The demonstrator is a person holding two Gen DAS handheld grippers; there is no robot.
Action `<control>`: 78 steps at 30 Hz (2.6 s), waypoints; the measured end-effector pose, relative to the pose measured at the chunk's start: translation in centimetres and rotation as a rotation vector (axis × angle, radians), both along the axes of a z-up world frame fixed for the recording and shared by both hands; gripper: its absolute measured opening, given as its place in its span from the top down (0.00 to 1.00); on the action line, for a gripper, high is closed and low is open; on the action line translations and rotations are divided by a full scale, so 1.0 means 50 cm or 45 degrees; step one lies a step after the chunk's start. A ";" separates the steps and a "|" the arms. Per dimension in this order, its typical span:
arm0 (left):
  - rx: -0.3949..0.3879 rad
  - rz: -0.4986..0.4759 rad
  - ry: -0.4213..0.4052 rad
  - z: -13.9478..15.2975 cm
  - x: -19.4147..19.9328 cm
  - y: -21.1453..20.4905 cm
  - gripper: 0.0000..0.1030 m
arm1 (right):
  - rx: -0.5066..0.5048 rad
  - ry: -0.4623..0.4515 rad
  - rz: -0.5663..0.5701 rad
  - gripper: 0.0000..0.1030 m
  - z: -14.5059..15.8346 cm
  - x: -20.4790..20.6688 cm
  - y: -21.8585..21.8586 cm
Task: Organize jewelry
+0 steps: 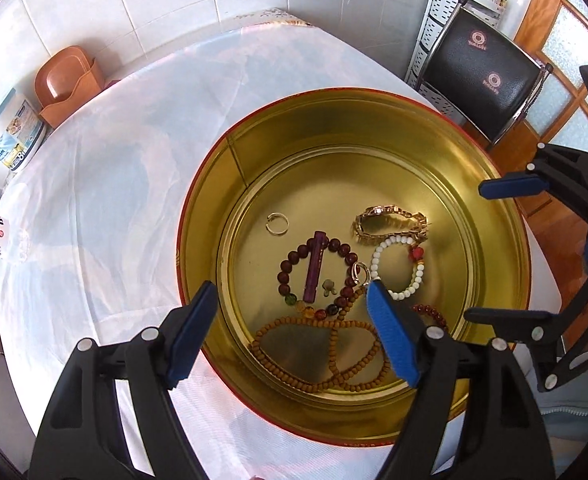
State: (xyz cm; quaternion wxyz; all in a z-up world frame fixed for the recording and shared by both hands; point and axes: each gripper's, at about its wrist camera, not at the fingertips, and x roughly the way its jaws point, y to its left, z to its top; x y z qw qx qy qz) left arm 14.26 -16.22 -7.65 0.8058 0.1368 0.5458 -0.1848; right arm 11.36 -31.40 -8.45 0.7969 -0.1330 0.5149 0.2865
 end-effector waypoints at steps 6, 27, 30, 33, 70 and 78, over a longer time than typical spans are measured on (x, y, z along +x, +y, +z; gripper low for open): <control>0.048 -0.041 0.003 0.007 -0.017 -0.012 0.25 | 0.001 -0.011 0.022 0.10 0.009 0.003 0.003; 0.064 -0.072 0.014 0.006 -0.025 -0.025 0.25 | -0.019 0.025 0.061 0.09 0.000 -0.006 0.019; 0.065 -0.074 0.015 0.005 -0.026 -0.026 0.25 | -0.020 0.027 0.066 0.09 -0.001 -0.007 0.020; 0.066 -0.077 0.019 0.004 -0.027 -0.027 0.25 | -0.019 0.028 0.066 0.09 -0.001 -0.007 0.021; -0.040 -0.038 0.005 0.009 -0.021 -0.015 0.25 | -0.019 0.028 0.078 0.09 -0.003 -0.013 0.026; -0.008 -0.036 -0.008 0.005 -0.021 -0.020 0.25 | -0.009 0.019 0.077 0.09 0.000 -0.015 0.026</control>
